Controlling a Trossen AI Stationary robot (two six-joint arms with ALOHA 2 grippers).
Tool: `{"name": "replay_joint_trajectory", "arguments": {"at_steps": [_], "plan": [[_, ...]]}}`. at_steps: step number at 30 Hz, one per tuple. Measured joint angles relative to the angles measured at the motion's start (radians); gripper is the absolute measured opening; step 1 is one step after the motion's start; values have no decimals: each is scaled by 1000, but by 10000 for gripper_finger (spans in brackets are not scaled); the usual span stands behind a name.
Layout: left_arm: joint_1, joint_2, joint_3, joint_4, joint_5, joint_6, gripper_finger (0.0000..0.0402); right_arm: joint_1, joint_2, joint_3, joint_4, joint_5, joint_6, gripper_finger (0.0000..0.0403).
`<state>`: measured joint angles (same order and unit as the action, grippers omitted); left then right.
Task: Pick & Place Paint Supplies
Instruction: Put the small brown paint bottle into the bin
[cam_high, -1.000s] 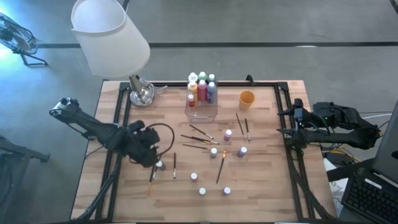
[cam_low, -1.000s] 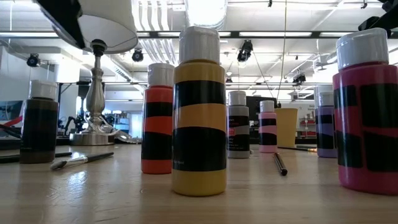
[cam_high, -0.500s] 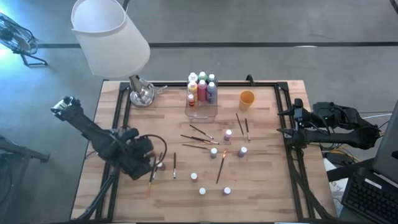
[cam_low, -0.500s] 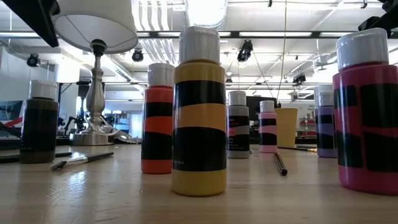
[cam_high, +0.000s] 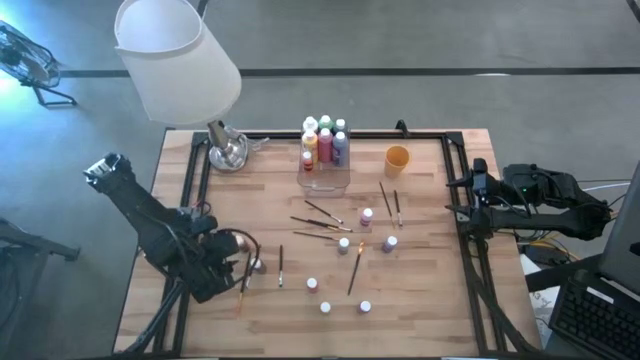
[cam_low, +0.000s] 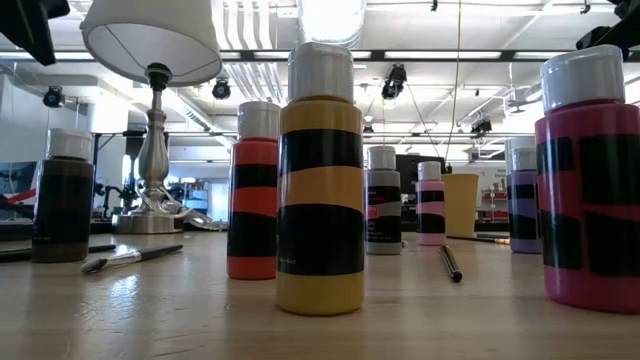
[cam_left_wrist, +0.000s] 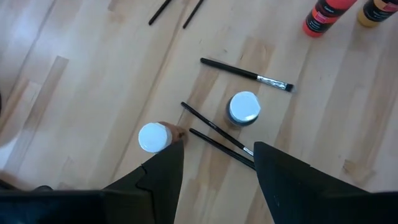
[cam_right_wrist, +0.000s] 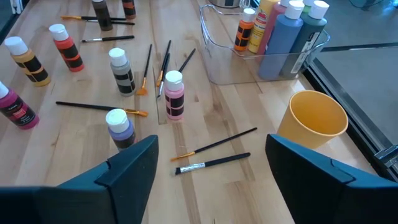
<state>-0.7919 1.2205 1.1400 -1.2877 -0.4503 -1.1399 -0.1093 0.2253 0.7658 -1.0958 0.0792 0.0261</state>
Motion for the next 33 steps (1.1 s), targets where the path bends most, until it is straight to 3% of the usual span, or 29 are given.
{"name": "replay_joint_trajectory", "arguments": {"at_steps": [24, 33], "plan": [[-11, 1, -3, -6, -11, -71, 200, 0, 0, 0, 0, 0, 0, 225], [-31, 1, -99, -7, 18, -147, 200, 0, 0, 0, 0, 0, 0, 226]]}}
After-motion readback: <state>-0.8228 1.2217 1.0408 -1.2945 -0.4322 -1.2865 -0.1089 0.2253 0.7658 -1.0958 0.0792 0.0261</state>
